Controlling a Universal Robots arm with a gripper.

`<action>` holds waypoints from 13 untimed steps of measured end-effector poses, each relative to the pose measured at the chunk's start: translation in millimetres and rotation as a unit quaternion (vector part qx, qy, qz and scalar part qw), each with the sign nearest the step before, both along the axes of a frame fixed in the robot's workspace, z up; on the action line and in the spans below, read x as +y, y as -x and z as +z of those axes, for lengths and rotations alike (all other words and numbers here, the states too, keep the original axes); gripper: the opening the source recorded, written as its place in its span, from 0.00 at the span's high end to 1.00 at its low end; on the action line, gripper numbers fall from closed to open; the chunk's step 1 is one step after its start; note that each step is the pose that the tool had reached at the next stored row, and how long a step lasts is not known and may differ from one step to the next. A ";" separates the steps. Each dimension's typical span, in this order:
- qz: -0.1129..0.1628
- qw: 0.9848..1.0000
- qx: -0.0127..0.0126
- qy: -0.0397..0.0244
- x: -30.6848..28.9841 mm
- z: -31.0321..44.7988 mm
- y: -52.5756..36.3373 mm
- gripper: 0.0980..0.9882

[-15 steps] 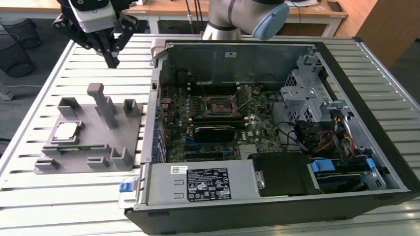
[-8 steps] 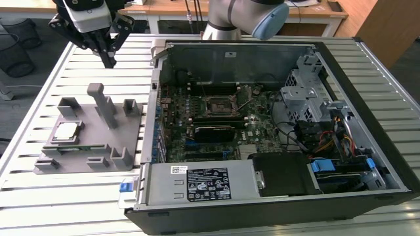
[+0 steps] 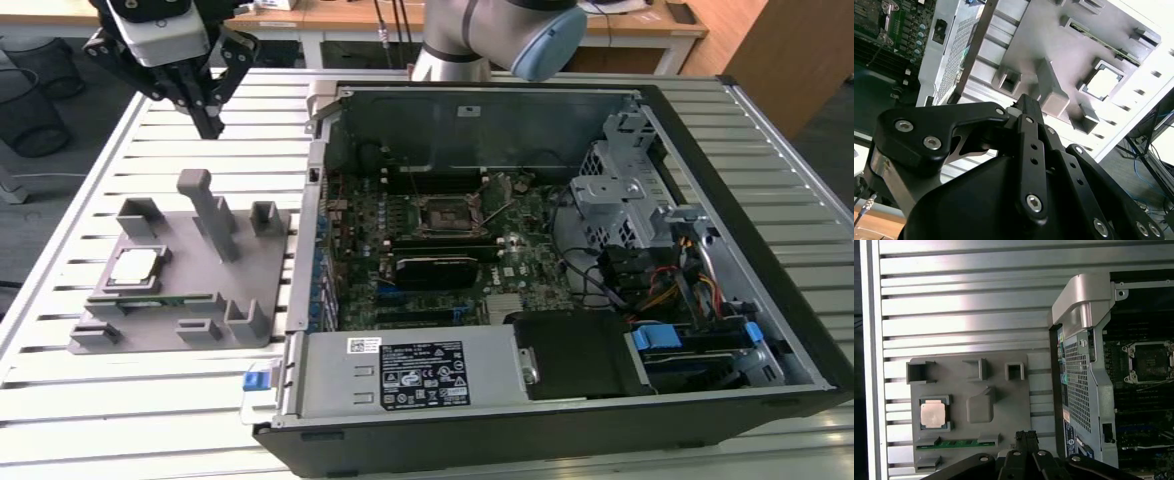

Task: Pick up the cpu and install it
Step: 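Reach for the cpu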

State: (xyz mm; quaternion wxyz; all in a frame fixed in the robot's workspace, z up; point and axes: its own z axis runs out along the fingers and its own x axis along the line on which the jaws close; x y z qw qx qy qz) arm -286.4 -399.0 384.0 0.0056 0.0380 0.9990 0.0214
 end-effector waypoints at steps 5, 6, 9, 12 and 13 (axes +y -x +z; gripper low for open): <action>0.000 1.000 0.002 0.000 0.0 -0.2 6.3 0.99; 0.000 1.000 0.003 0.000 0.0 -0.3 7.7 0.99; 0.001 1.000 0.004 0.000 0.0 -0.6 13.3 0.99; 0.010 1.000 0.005 0.000 0.0 -1.3 15.5 0.99; 0.015 1.000 0.005 0.000 0.0 -1.5 15.8 0.99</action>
